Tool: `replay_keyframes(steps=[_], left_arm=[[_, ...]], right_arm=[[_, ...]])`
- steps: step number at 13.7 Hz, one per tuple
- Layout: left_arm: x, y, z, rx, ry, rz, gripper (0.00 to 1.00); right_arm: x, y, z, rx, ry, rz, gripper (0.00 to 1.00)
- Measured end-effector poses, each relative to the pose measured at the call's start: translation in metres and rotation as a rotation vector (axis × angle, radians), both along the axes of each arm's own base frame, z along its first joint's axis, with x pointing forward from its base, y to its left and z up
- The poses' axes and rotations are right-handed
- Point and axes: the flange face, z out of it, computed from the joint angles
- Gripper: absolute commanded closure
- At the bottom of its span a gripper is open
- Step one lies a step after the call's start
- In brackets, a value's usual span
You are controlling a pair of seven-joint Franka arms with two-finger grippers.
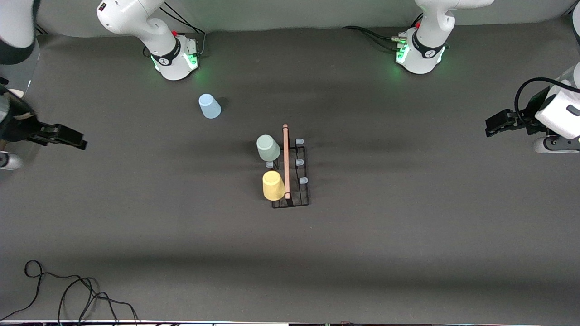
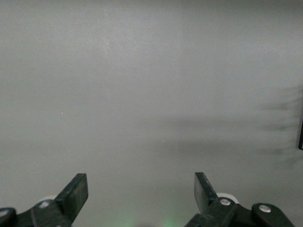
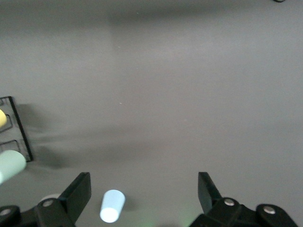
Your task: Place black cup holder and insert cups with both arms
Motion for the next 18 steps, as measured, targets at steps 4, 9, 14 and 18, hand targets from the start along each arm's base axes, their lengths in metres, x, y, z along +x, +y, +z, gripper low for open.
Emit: replay_keyframes(steps=[4, 9, 14, 18], left_arm=[[0.0, 0.0, 0.0, 0.0, 0.0, 0.0, 0.0], [0.0, 0.0, 0.0, 0.0, 0.0, 0.0, 0.0], [0.0, 0.0, 0.0, 0.0, -0.001, 0.0, 0.0], [-0.001, 0.0, 0.003, 0.0, -0.005, 0.0, 0.0]], right_arm=[[0.0, -0.017, -0.001, 0.003, 0.002, 0.021, 0.0], [0.003, -0.013, -0.005, -0.006, 0.002, 0.025, 0.0], [0.003, -0.013, -0.005, -0.007, 0.002, 0.025, 0.0], [0.003, -0.028, -0.006, -0.004, 0.002, 0.002, 0.0]])
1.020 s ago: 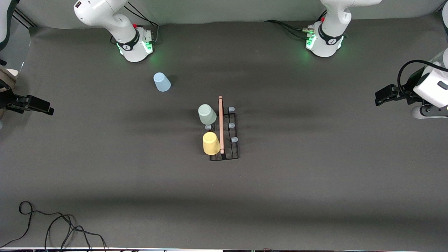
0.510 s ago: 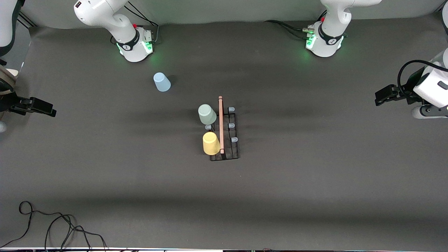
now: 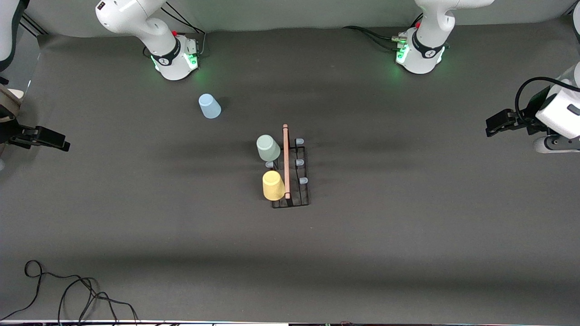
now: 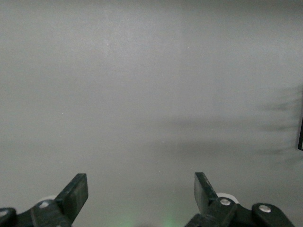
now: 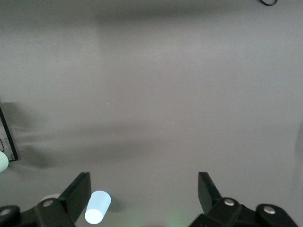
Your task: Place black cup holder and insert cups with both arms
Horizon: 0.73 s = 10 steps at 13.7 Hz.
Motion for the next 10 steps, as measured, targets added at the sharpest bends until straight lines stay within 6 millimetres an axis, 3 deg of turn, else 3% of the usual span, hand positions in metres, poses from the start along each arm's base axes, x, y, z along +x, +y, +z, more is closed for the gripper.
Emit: replay_keyframes(steps=[5, 10], left_arm=[[0.0, 0.0, 0.004, -0.001, -0.015, 0.0, 0.0], [0.0, 0.0, 0.004, -0.001, -0.018, 0.0, 0.0]], right_arm=[[0.012, -0.011, -0.02, -0.003, 0.036, 0.039, 0.0], [-0.002, -0.029, -0.007, 0.021, 0.016, 0.052, 0.0]])
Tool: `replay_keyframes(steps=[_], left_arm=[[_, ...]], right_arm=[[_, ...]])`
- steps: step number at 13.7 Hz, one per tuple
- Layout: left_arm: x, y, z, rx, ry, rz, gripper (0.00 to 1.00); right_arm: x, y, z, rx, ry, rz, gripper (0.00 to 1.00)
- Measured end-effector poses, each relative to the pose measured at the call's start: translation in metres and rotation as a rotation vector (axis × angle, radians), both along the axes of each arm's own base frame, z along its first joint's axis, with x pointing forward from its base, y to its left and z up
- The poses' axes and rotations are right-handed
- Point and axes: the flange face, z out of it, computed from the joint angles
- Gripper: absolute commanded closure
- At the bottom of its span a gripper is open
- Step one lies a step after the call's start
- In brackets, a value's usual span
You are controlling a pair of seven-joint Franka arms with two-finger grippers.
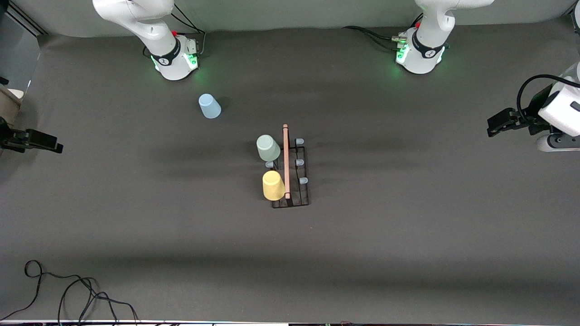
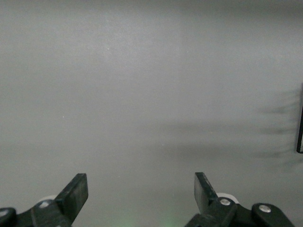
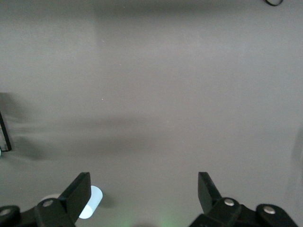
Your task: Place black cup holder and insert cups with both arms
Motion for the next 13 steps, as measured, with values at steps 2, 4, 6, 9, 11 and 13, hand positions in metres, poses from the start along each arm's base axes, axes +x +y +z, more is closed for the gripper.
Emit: replay_keyframes(steps=[2, 4, 6, 9, 11, 13], left_arm=[[0.0, 0.0, 0.0, 0.0, 0.0, 0.0, 0.0], [0.0, 0.0, 0.0, 0.0, 0.0, 0.0, 0.0], [0.0, 0.0, 0.0, 0.0, 0.0, 0.0, 0.0], [0.0, 0.0, 0.0, 0.0, 0.0, -0.001, 0.0], [0.0, 0.0, 0.0, 0.0, 0.0, -0.001, 0.0], [0.0, 0.0, 0.0, 0.0, 0.0, -0.002, 0.0]], right_arm=[[-0.007, -0.004, 0.0, -0.007, -0.038, 0.0, 0.0], [-0.016, -0.003, -0.006, -0.007, -0.062, 0.003, 0.0], [-0.025, -0.003, -0.01, -0.004, -0.058, 0.002, 0.0], [-0.027, 0.0, -0.011, -0.003, -0.056, 0.007, 0.0], [-0.027, 0.002, -0.011, -0.002, -0.056, 0.011, 0.0], [-0.026, 0.002, -0.011, -0.002, -0.056, 0.011, 0.0]])
